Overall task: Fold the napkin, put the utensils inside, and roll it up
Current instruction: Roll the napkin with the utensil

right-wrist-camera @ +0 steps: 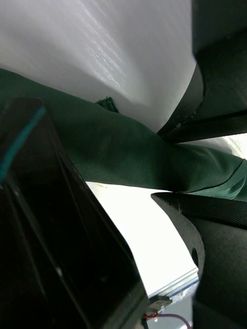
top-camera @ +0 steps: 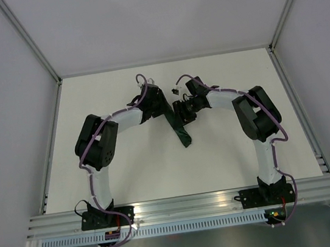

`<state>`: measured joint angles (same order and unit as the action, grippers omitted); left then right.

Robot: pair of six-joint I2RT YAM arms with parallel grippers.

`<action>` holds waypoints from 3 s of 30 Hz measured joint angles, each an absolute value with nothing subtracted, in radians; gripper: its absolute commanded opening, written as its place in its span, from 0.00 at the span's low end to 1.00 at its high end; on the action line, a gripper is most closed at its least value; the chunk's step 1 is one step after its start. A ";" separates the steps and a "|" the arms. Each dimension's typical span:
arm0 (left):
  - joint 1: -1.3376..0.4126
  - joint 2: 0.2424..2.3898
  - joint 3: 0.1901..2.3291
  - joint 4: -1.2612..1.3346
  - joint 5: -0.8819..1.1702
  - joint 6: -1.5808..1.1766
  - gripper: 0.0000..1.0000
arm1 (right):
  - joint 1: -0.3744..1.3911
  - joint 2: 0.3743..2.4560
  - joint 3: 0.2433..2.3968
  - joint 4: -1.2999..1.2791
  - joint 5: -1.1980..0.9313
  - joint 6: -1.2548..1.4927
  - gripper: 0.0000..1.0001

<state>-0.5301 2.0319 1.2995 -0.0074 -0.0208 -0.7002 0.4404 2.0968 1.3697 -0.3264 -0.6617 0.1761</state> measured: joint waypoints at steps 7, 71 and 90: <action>-0.530 2.089 1.381 -0.075 0.007 -0.652 0.52 | 0.441 2.103 1.374 -0.349 -0.690 0.187 0.50; -0.443 1.584 1.259 -0.205 0.060 -0.414 0.68 | 0.271 1.809 1.324 -0.554 -0.712 0.007 0.79; -0.437 0.833 0.784 -0.288 0.065 -0.410 0.70 | -0.052 1.234 1.176 -0.605 -0.675 -0.156 0.84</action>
<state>-0.4370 0.8333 0.7837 -0.2882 0.0650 -0.4095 -0.0525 1.2335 1.1763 -0.6048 -0.6746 -0.1558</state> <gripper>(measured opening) 0.694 0.842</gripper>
